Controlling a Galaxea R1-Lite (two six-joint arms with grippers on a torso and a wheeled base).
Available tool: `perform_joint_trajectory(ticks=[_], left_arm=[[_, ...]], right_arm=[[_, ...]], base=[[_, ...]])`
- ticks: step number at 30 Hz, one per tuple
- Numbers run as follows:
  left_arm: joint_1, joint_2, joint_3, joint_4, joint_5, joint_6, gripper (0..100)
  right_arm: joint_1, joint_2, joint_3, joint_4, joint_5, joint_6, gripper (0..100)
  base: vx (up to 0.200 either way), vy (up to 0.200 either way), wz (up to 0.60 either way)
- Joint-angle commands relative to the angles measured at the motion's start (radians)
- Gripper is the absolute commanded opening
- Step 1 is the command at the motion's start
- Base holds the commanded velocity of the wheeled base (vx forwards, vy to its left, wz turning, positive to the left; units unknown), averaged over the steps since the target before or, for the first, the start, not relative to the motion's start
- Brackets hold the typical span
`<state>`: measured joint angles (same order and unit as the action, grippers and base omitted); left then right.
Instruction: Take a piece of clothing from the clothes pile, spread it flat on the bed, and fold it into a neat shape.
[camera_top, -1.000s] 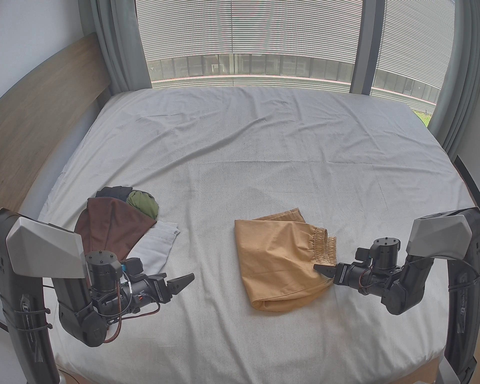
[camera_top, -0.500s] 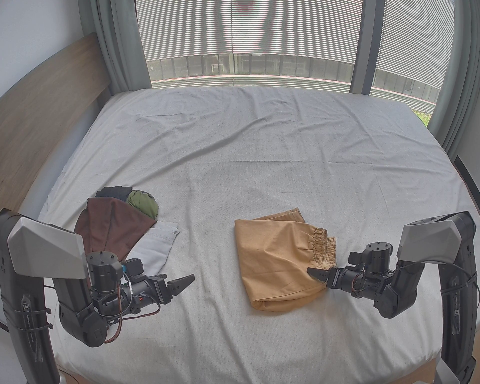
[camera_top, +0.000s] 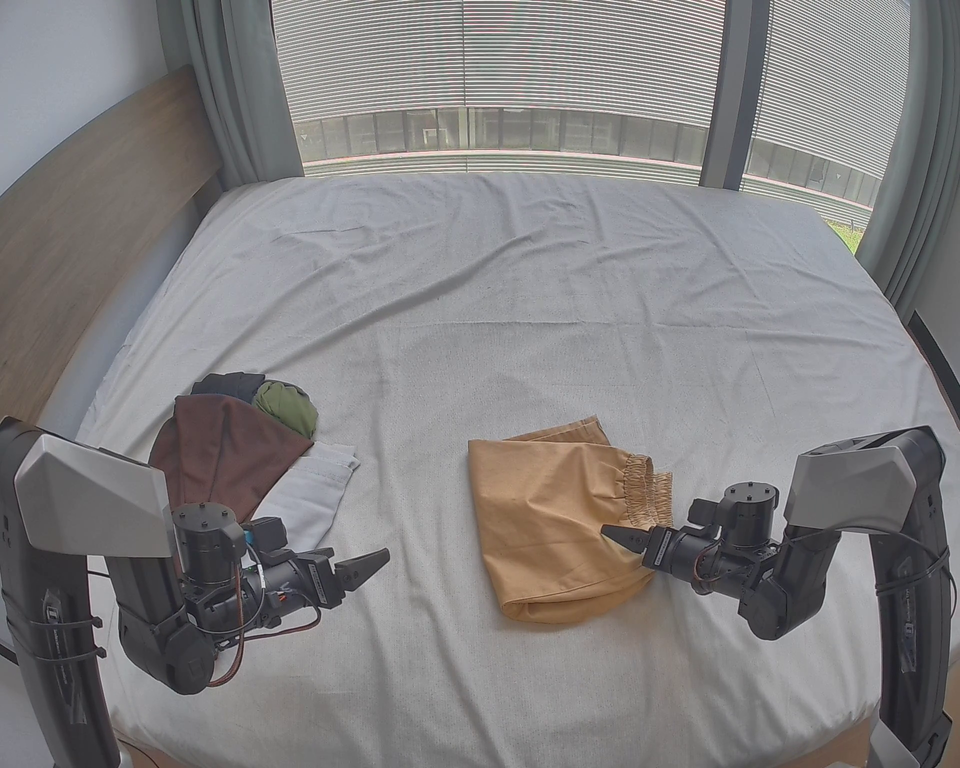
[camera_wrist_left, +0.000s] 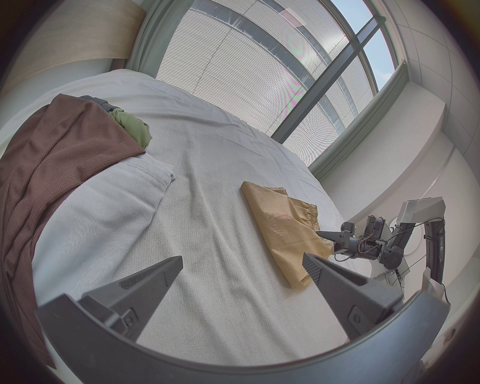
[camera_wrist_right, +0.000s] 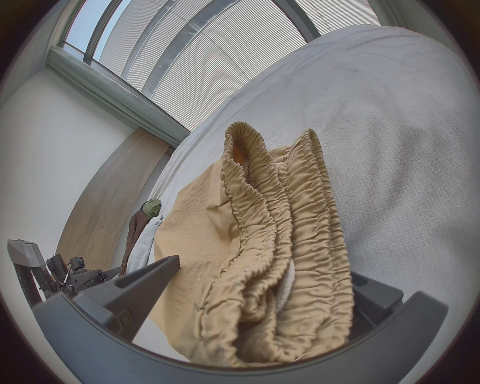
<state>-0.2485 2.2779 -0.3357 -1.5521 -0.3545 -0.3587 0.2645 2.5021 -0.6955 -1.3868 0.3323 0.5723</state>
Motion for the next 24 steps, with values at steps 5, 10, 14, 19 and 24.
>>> perform_joint_trajectory(ticks=[5,10,14,19,24], left_arm=[[0.000,0.003,0.000,0.000,0.000,0.000,100],[0.000,0.005,0.000,0.000,0.000,0.000,100],[0.000,0.000,0.000,0.000,0.000,0.000,100],[0.003,-0.001,0.000,0.000,0.000,0.000,100],[0.005,-0.012,-0.002,0.000,0.000,0.000,100]], right_arm=[[0.001,0.011,-0.002,-0.001,-0.001,0.000,0],[0.009,0.009,0.001,-0.003,0.001,0.003,0],[0.024,-0.003,0.018,-0.043,0.031,0.046,0],[0.045,-0.031,0.076,-0.161,0.093,0.092,0],[0.062,-0.100,0.090,-0.155,0.097,0.095,0]], base=[[0.000,0.000,0.00],[0.000,0.000,0.00],[0.000,0.000,0.00],[0.000,0.000,0.00],[0.000,0.000,0.00]])
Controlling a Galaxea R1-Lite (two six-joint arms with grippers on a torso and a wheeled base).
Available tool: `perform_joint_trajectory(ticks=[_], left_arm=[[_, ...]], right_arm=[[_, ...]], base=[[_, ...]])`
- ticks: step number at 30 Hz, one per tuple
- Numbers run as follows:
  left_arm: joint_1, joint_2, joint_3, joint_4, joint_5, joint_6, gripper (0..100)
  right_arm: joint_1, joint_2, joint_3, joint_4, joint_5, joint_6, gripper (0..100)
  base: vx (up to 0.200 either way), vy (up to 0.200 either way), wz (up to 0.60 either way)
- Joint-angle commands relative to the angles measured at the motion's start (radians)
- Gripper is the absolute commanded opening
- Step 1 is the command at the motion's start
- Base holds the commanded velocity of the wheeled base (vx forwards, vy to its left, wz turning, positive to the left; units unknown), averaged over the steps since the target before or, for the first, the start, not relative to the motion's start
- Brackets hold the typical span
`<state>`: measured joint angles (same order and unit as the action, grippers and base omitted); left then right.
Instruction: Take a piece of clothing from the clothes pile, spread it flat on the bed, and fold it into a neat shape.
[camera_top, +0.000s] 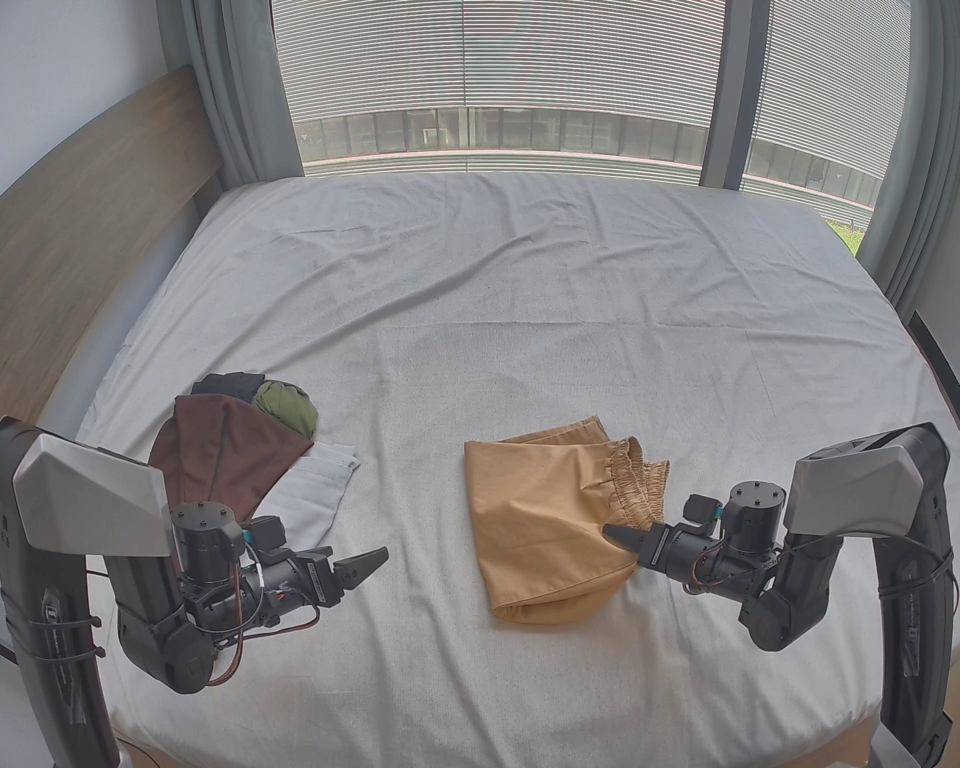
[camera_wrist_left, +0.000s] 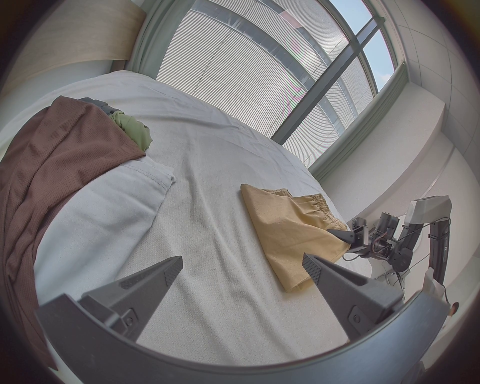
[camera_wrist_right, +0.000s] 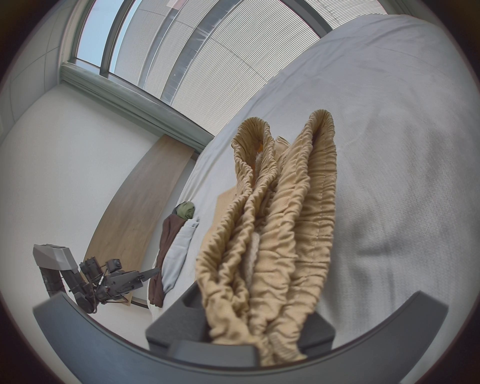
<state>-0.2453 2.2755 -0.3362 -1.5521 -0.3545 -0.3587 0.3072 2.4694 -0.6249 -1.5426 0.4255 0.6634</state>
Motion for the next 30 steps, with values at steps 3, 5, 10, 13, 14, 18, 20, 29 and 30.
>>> perform_joint_trajectory(ticks=[3,5,10,13,14,18,20,29,30], left_arm=[[0.004,-0.018,-0.003,0.000,0.000,-0.002,100],[0.006,-0.021,-0.004,0.000,0.000,-0.003,100],[0.001,-0.018,-0.004,0.000,0.002,-0.003,100],[0.001,-0.019,-0.004,0.000,0.000,-0.003,100],[0.001,-0.021,-0.004,0.000,0.002,-0.005,100],[0.004,-0.042,0.002,0.000,0.000,-0.006,100],[0.006,-0.045,0.002,0.000,0.000,-0.006,100],[0.008,-0.057,0.002,0.000,0.000,-0.006,100],[0.008,-0.060,0.002,0.000,0.000,-0.006,100]], right_arm=[[0.030,-0.096,0.019,0.001,0.004,0.005,0],[0.033,-0.116,0.017,0.001,0.004,0.005,0],[0.036,-0.135,0.010,0.001,0.004,0.005,0],[0.039,-0.152,0.007,0.001,0.006,0.005,0],[0.041,-0.161,0.007,0.001,0.007,0.005,0],[0.041,-0.194,0.007,0.001,0.025,0.010,0],[0.043,-0.208,0.005,0.001,0.030,0.010,0],[0.059,-0.277,-0.006,0.001,0.079,0.012,0],[0.061,-0.282,-0.015,0.002,0.081,0.012,0]], base=[[0.000,0.000,0.00],[0.000,0.000,0.00],[0.000,0.000,0.00],[0.000,0.000,0.00],[0.000,0.000,0.00],[0.000,0.000,0.00],[0.000,0.000,0.00],[0.000,0.000,0.00],[0.000,0.000,0.00]])
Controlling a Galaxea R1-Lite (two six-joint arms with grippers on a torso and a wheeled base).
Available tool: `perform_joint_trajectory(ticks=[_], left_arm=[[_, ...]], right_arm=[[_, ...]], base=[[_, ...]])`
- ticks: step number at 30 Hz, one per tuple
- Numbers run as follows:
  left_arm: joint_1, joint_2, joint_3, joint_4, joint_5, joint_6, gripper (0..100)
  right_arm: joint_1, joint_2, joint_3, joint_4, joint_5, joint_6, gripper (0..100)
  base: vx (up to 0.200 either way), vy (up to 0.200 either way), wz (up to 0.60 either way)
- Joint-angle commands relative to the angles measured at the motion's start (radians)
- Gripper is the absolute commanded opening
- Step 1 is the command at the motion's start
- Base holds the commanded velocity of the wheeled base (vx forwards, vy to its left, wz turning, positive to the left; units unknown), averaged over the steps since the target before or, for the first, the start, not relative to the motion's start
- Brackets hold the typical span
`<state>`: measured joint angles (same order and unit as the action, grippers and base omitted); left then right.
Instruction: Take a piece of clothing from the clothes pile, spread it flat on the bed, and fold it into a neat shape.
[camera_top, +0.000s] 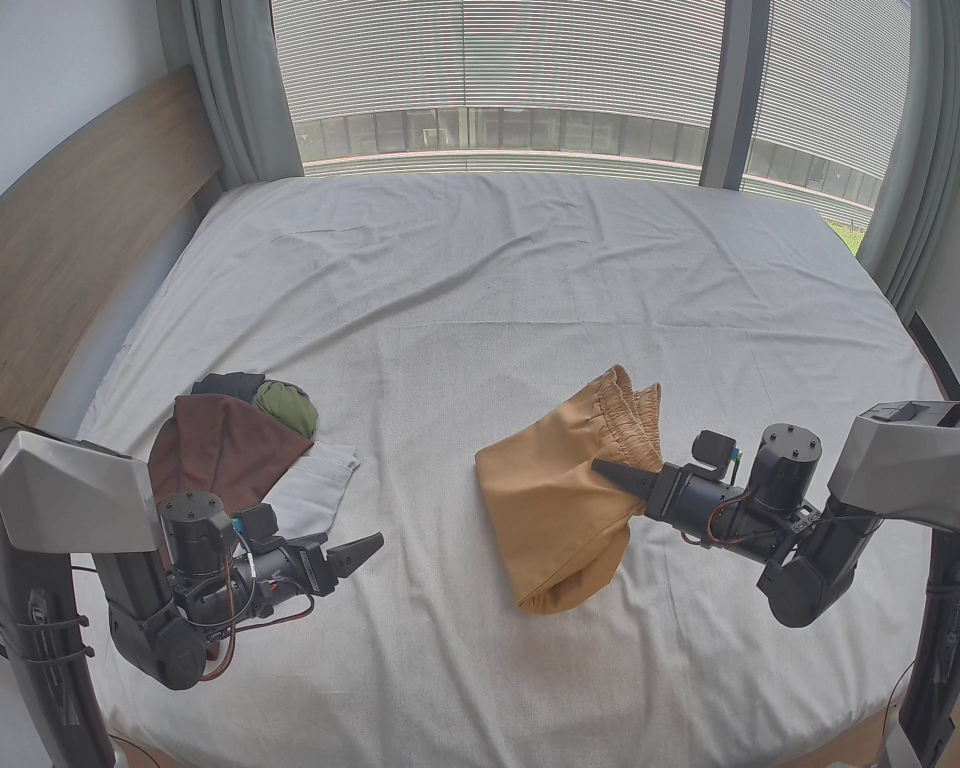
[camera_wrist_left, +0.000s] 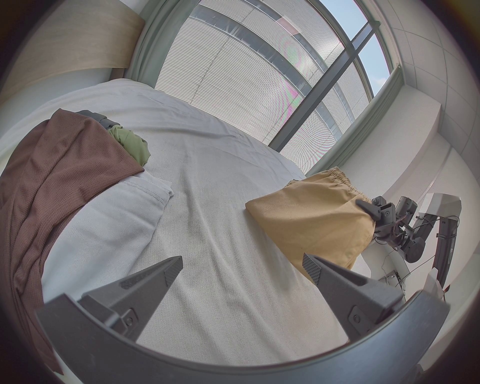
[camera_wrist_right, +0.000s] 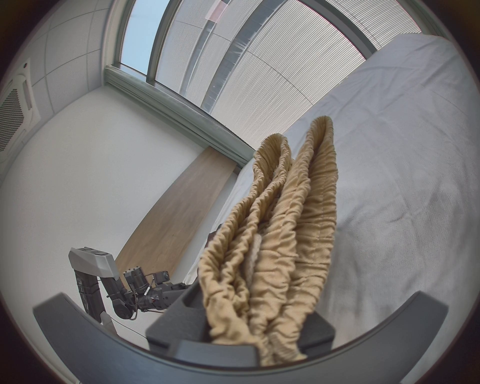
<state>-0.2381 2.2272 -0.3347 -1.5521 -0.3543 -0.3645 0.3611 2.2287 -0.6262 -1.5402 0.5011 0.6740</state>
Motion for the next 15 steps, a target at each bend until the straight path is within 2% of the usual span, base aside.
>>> perform_joint_trajectory(ticks=[1,15], left_arm=[[0.000,-0.014,0.000,0.000,0.000,-0.001,100],[0.000,-0.018,0.006,0.000,0.000,-0.001,100]], right_arm=[[0.010,-0.044,-0.020,0.000,0.007,0.001,0],[0.024,-0.067,-0.152,0.068,0.007,0.006,0]], base=[[0.000,0.000,0.00],[0.000,0.000,0.00]])
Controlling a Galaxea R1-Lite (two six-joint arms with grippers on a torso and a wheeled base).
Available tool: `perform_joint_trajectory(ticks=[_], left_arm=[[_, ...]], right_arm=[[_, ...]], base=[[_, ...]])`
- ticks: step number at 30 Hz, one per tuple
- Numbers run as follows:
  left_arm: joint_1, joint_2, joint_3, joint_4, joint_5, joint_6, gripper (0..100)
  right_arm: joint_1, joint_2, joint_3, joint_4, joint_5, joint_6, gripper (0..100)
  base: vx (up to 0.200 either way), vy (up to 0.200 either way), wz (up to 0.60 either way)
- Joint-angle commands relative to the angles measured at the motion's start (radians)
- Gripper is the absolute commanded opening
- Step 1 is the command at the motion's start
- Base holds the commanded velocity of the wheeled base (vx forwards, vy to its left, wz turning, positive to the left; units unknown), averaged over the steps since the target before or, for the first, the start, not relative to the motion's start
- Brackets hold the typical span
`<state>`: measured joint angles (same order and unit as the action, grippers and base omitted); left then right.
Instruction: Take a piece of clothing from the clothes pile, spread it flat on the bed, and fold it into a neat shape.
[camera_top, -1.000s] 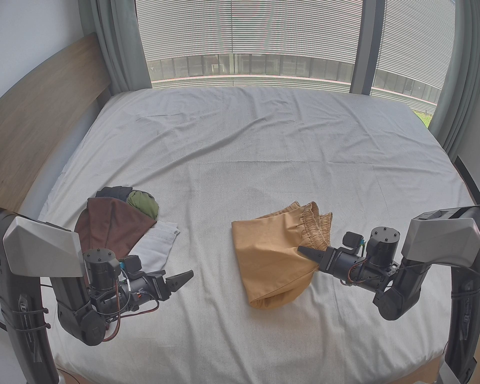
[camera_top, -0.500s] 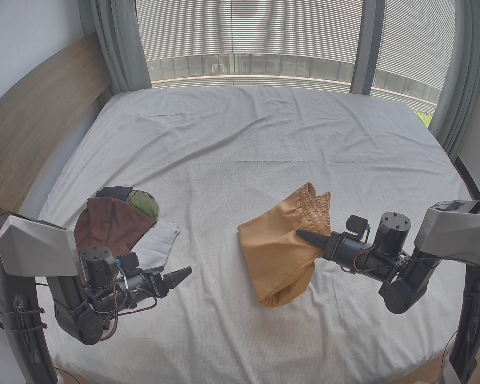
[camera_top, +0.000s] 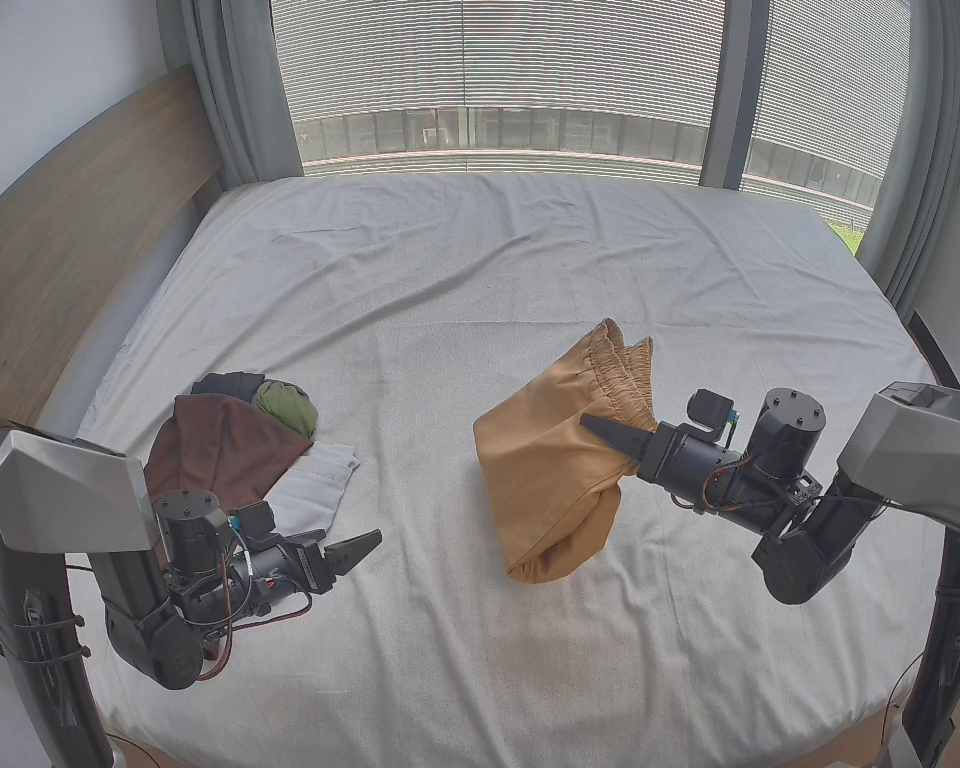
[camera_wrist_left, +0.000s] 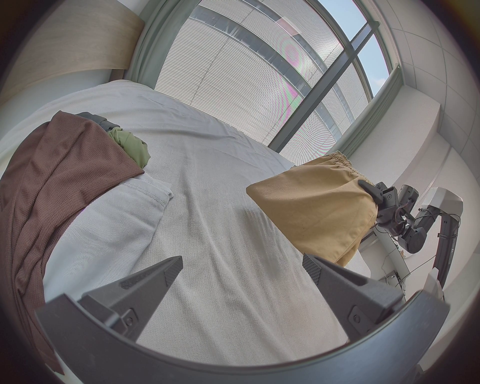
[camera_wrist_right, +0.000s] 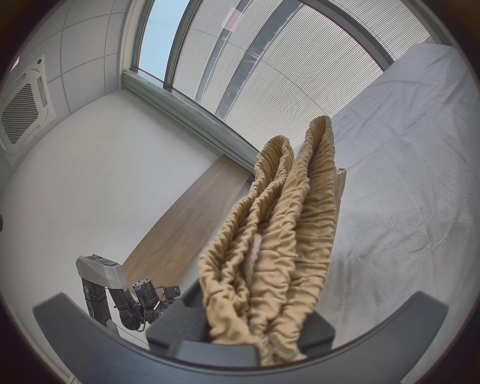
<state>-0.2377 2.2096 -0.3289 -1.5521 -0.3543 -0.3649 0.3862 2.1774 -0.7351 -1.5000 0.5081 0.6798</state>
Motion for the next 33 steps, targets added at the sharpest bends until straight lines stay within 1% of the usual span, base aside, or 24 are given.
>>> perform_joint_trajectory(ticks=[1,12,16,25,29,33], left_arm=[[0.000,-0.001,0.001,0.000,0.000,0.000,100],[0.000,0.004,0.001,0.000,0.000,0.000,100],[-0.002,0.004,0.001,0.000,0.000,0.000,100],[-0.002,-0.004,0.007,0.000,0.000,0.000,100],[-0.006,0.005,0.008,0.000,-0.002,0.000,100],[-0.008,0.021,0.008,0.000,-0.002,0.001,100]], right_arm=[[-0.001,-0.022,-0.052,0.041,0.000,0.000,0],[-0.015,-0.064,-0.242,0.250,-0.003,0.004,0],[-0.013,-0.059,-0.293,0.280,-0.005,0.009,0],[-0.016,-0.056,-0.340,0.328,-0.010,0.009,0],[-0.033,-0.050,-0.406,0.382,-0.010,0.009,0],[-0.039,-0.008,-0.457,0.388,-0.010,0.009,0]], base=[[0.000,0.000,0.00],[0.000,0.000,0.00],[0.000,0.000,0.00],[0.000,0.000,0.00],[0.000,0.000,0.00],[0.000,0.000,0.00]])
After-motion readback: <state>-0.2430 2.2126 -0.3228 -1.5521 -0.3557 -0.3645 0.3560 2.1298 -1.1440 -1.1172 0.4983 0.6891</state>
